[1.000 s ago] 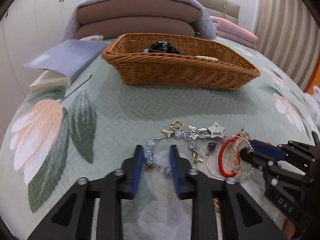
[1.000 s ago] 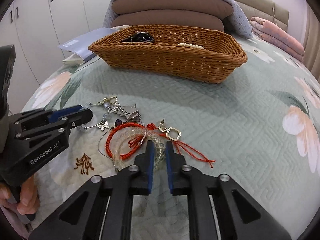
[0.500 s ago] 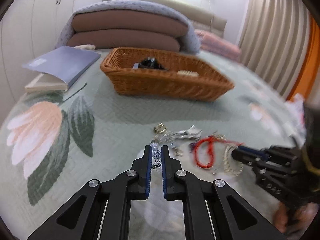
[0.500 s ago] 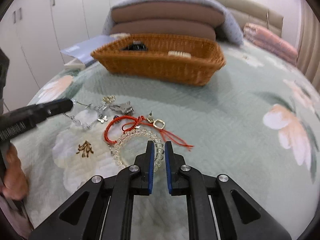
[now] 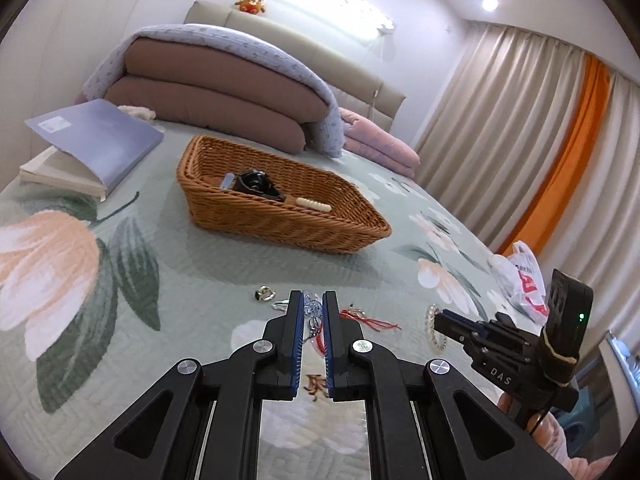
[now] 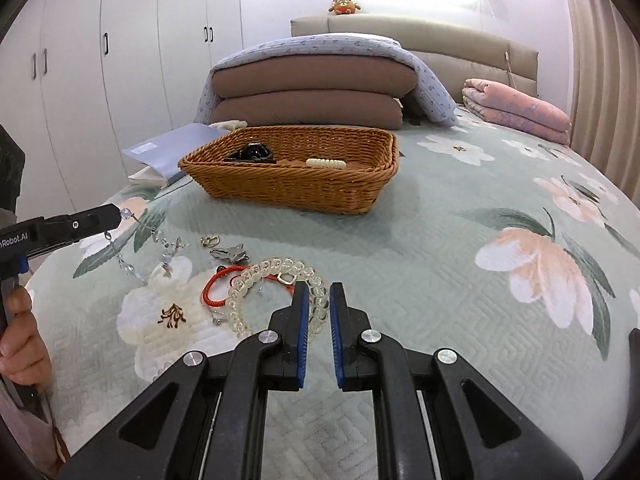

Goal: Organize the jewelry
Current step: 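Carry the chain bracelet with the left tool while the right tool carries the bead bracelet to the basket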

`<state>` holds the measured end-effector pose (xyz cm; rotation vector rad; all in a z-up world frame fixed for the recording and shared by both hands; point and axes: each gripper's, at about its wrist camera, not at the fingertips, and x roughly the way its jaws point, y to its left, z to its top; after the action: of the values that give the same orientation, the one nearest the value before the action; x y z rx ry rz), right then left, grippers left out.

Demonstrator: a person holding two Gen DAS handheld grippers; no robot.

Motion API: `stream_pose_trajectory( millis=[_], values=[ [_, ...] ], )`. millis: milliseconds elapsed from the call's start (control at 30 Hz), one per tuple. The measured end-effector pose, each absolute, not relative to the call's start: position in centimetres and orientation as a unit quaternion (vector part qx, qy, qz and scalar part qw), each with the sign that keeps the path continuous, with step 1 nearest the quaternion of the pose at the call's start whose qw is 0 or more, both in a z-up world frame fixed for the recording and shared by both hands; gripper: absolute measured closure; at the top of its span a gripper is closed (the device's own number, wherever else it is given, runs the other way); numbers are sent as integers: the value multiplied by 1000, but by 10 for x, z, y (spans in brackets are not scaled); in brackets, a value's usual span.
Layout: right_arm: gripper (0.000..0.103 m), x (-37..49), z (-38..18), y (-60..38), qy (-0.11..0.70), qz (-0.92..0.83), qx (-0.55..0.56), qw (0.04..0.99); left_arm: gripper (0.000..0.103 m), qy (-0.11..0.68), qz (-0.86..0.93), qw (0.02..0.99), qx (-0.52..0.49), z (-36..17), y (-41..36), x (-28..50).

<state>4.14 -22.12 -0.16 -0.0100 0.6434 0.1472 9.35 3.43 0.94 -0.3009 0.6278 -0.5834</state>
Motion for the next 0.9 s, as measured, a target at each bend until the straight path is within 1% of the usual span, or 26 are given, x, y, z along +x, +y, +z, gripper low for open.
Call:
stream_pose_trajectory(
  millis=[667,800,900],
  values=[
    [91,40,11,-221,289,78,11,954,94,285,-301,898,-147,19,33,88],
    [91,48,26,-228,281,88,38,955,94,273,-304,900,-149,34,34,89],
    [91,63,44,-233,274,95,60,955,94,264,-301,905,-147,56,33,98]
  ],
)
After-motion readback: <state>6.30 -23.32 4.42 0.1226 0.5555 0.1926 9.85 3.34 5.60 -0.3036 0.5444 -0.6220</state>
